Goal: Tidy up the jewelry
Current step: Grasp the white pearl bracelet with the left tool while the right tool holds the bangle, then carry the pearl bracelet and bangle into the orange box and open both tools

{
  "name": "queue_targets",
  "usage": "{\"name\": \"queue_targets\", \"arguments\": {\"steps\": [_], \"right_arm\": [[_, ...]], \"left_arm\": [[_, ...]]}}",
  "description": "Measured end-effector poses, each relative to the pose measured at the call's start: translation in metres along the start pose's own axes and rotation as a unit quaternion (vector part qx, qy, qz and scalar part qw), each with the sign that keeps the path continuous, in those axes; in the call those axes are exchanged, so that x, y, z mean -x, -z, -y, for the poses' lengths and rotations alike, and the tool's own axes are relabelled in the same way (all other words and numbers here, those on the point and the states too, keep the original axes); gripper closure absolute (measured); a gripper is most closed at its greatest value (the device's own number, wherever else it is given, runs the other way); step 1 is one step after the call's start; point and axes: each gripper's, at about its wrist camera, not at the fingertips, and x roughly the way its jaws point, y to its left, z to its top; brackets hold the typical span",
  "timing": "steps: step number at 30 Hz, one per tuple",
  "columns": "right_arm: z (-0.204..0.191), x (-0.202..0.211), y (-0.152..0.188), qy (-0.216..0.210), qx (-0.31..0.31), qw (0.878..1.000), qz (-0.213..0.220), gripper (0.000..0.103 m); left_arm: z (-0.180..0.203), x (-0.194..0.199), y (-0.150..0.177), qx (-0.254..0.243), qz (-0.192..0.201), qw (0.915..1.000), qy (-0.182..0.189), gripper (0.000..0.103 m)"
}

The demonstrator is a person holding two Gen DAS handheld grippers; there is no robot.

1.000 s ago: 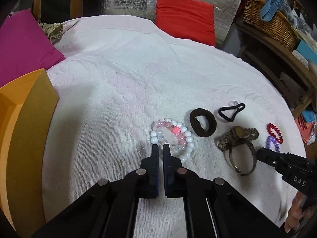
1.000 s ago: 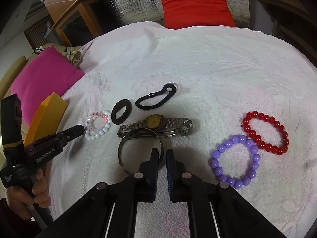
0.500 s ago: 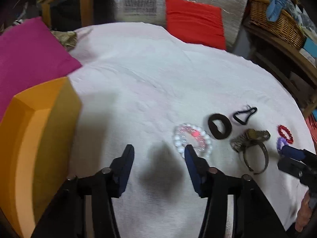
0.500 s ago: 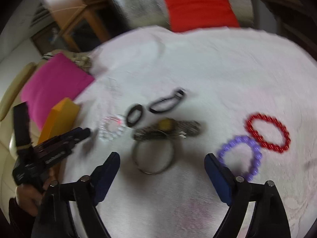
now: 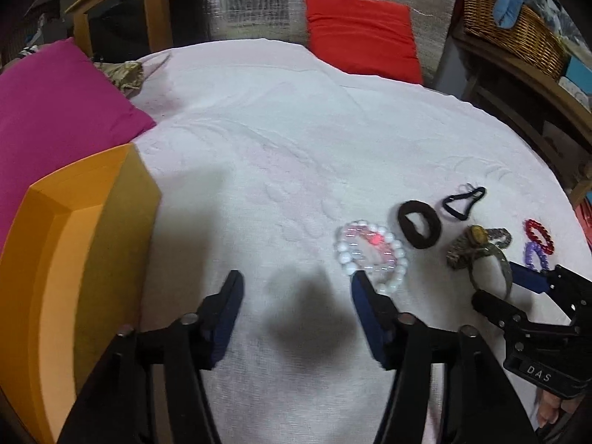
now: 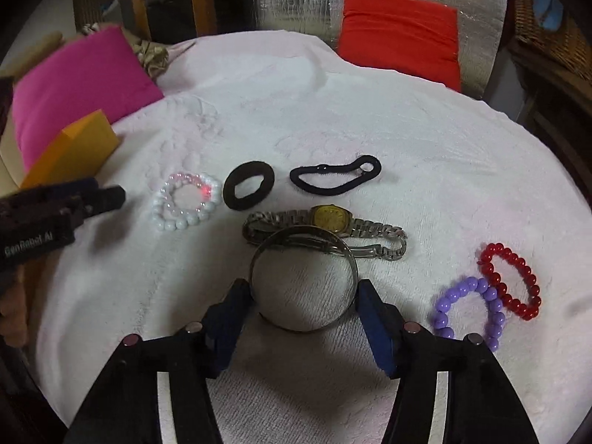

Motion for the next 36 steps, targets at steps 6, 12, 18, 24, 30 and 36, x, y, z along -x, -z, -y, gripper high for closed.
{"name": "queue_targets", "arguments": {"steps": [6, 12, 18, 24, 30, 36], "right_arm": [[0.021, 0.010, 0.001, -0.022, -0.032, 0.999, 0.004, 0.042], [0.044, 0.025, 0.004, -0.034, -0.070, 0.997, 0.010, 0.042], [0.053, 0.025, 0.005, -0.047, -0.093, 0.995, 0.001, 0.042], [0.047, 0.030, 0.005, -0.050, -0.087, 0.995, 0.009, 0.042], [0.043, 0.030, 0.005, -0.049, -0.086, 0.995, 0.009, 0.042], [0.032, 0.030, 0.003, -0.052, -0.081, 0.995, 0.011, 0.042]], "left_arm": [[0.025, -0.011, 0.002, -0.025, -0.019, 0.9993, 0.021, 0.027], [0.044, -0.026, 0.004, -0.049, -0.032, 0.9982, 0.010, 0.027], [0.042, -0.028, 0.003, -0.036, -0.017, 0.9992, 0.001, 0.054], [0.023, -0.020, -0.001, 0.013, -0.014, 0.9997, 0.016, 0.094], [0.015, 0.006, 0.004, 0.008, 0.006, 0.9991, 0.041, 0.094], [0.015, 0.052, 0.006, -0.042, 0.075, 0.9939, 0.069, 0.094]]}}
